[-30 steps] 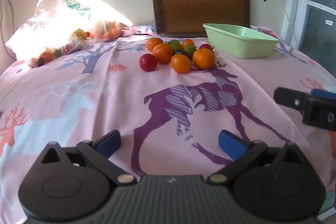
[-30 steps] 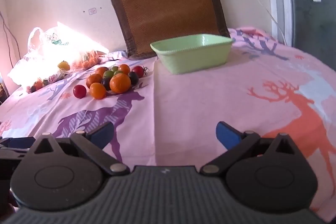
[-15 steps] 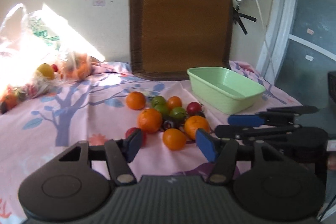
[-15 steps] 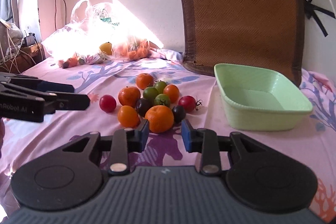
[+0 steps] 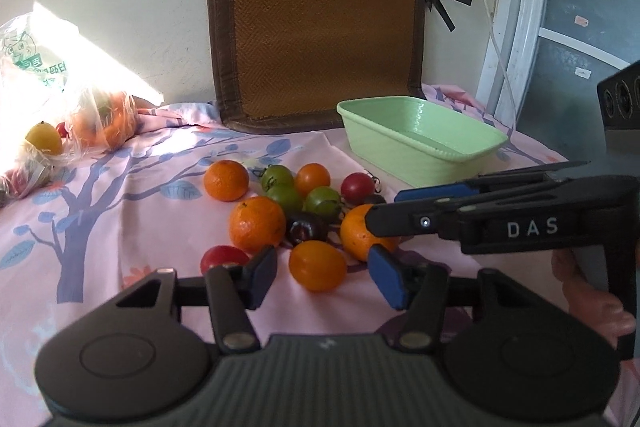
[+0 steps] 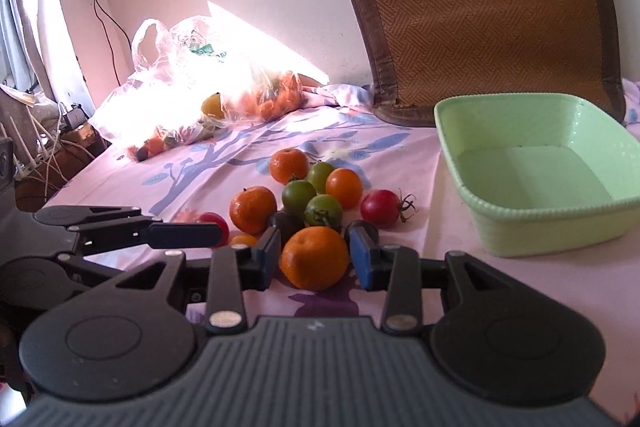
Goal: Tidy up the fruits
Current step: 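Grasp an orange tomato with the left tool while the right tool grasps an orange, then carry both fruits over the green basket and open both tools, then grasp a red tomato with the left tool while the right tool grasps a dark tomato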
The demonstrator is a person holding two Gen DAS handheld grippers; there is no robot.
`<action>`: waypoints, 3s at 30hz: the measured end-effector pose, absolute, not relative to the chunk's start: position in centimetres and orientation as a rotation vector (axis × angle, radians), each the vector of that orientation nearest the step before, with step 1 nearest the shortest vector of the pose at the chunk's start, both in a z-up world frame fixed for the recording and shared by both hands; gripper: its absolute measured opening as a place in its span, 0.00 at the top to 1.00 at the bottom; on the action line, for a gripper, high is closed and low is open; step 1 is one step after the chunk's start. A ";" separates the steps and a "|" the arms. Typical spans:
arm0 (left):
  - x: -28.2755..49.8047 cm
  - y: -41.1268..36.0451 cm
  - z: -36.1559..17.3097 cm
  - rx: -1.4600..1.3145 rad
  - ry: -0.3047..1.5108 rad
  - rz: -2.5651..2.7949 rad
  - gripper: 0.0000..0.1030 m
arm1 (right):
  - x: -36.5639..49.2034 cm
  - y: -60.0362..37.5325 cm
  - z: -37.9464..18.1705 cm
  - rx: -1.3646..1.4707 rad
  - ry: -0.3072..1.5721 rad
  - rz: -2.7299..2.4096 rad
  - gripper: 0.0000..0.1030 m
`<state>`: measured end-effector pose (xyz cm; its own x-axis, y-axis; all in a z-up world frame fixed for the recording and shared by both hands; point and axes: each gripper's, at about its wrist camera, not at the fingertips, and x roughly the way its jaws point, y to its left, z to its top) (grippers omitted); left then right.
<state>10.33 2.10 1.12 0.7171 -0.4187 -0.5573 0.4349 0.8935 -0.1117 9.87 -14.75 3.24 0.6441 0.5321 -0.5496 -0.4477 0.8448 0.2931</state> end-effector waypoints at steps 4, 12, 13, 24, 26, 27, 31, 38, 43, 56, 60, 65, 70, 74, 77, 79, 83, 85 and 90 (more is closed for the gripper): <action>10.7 1.5 0.5 0.053 0.636 -0.462 0.59 | 10.2 -14.4 3.0 0.143 0.686 0.547 0.59; 10.3 1.3 0.3 0.052 0.618 -0.448 0.67 | 10.7 -14.4 1.4 0.210 0.758 0.521 0.60; 9.8 1.2 0.5 0.045 0.610 -0.465 0.67 | 10.5 -14.7 1.6 0.222 0.759 0.525 0.60; 7.9 -7.1 1.6 0.061 0.647 -0.743 0.67 | 3.5 -23.1 2.9 0.236 0.597 0.291 0.60; 8.3 -9.0 1.7 0.071 0.659 -0.781 0.67 | 2.6 -25.2 3.0 0.240 0.574 0.234 0.60; 8.8 -9.7 2.0 0.068 0.660 -0.795 0.67 | 2.4 -26.2 3.3 0.242 0.560 0.210 0.60; 12.4 -11.9 4.8 0.031 0.613 -0.772 0.67 | 3.4 -28.8 5.1 0.249 0.478 0.170 0.60; 21.8 -13.8 6.3 -0.024 0.668 -0.636 0.67 | 10.9 -30.4 5.0 0.215 0.440 0.188 0.60; 22.8 -13.9 3.9 -0.022 0.742 -0.616 0.66 | 12.9 -29.5 3.5 0.173 0.479 0.193 0.60; 16.0 -8.1 7.4 -0.085 0.615 -0.593 0.59 | 7.0 -28.1 4.7 0.229 0.374 0.123 0.58; 11.2 0.7 7.6 -0.135 0.540 -0.469 0.59 | 2.1 -24.2 4.2 0.276 0.368 0.218 0.62; 9.3 6.9 5.2 -0.061 0.584 -0.279 0.59 | 0.5 -17.2 3.3 0.164 0.425 0.389 0.67; 10.1 7.8 2.7 -0.042 0.613 -0.288 0.59 | 4.4 -12.9 3.2 0.073 0.473 0.452 0.76; 11.5 6.9 0.9 -0.038 0.642 -0.319 0.39 | 7.7 -12.0 2.4 0.096 0.564 0.475 0.76; 12.4 6.2 -0.1 -0.019 0.663 -0.330 0.40 | 9.0 -11.7 1.7 0.143 0.622 0.495 0.75; 12.8 6.1 -0.4 -0.025 0.671 -0.335 0.50 | 9.3 -11.4 1.5 0.142 0.636 0.494 0.75; 12.4 6.5 -0.3 -0.035 0.666 -0.345 0.70 | 10.4 -11.1 1.1 0.144 0.675 0.498 0.75; 11.4 7.0 0.0 -0.039 0.656 -0.350 0.70 | 11.0 -10.8 1.1 0.145 0.692 0.505 0.75; 8.9 8.0 0.4 -0.082 0.656 -0.364 0.70 | 12.1 -10.2 0.7 0.143 0.711 0.513 0.63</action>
